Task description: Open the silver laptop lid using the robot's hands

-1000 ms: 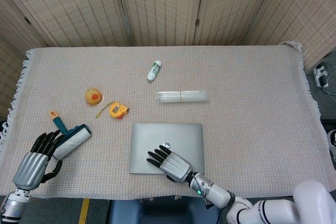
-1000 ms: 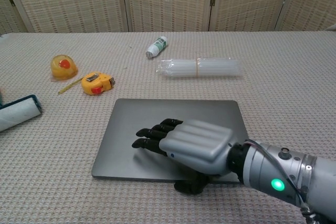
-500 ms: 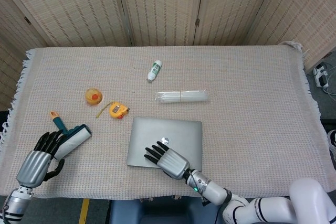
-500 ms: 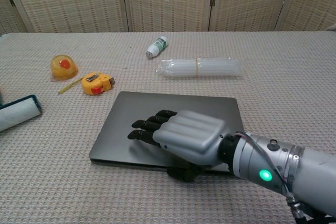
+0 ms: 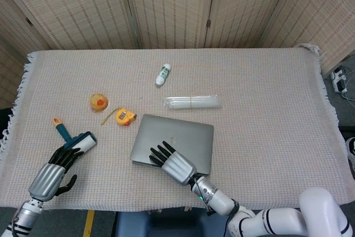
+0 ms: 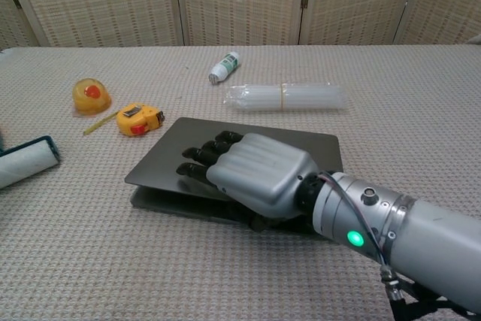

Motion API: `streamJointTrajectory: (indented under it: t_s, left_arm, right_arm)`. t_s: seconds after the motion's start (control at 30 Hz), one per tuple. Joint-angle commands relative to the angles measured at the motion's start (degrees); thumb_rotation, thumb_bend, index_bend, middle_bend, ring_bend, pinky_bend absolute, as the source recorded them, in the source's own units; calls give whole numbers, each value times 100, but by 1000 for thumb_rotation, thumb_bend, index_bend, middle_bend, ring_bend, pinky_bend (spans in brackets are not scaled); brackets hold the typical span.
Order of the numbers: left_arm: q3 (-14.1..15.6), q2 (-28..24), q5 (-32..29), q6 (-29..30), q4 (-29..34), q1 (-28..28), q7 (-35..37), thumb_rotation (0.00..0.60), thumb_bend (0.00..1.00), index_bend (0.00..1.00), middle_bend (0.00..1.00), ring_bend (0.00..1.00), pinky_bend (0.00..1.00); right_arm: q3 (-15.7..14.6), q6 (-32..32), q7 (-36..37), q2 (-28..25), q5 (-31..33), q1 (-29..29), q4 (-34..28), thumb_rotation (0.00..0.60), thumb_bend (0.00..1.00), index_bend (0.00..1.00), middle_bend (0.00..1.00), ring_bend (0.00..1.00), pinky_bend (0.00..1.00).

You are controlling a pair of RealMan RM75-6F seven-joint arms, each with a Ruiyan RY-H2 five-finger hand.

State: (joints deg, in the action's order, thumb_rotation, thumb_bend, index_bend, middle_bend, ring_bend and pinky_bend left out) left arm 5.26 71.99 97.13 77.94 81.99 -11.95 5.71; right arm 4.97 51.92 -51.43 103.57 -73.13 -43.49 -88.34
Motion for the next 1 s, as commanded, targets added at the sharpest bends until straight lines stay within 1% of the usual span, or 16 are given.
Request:
streamJointTrajectory:
  t_s: [0.03,0.17,0.23,0.33,0.5,0.63,0.77,1.0]
  left_arm:
    - [156,64,139,-237,-116,-135,148,600,553,165,142,131,0]
    - [308,118,283,-567,-169,-328,349,600,552,148,137,115,0]
    - [363,168,373,-765,-200,-475,444,600,553,118,120,93,0]
    - [371,280,516,-923,-230,-674,454,600,553,73,82,63,0]
    - [298,507,593,-1216,-239,-1006,488,600,553,41,50,36,0]
    - [233,679,558,-1544,-208,-1263,348,600,557,12,23,12,0]
    - [129,882,414,-1885,-173,-1493,146,600,563,2,7,0,0]
    - [-72,1188,63,-2281,-172,-1779,25,600,564,0,0,0,0]
  right_arm:
    - [77,213,-412,25,225,-50,-130,600,663,0,0,0,0]
    - [117,305,-623,22,389,-95,-213,600,665,0,0,0,0]
    - [121,354,-710,21,439,-121,-238,600,664,0,0,0,0]
    - [122,433,-827,27,507,-150,-260,600,665,0,0,0,0]
    - [136,538,-930,33,590,-197,-283,600,664,0,0,0,0]
    - [140,628,-1007,28,637,-229,-301,600,665,0,0,0,0]
    - [121,698,-1064,19,673,-258,-325,600,665,0,0,0,0]
    - [87,767,-1092,25,722,-302,-297,600,665,0,0,0,0]
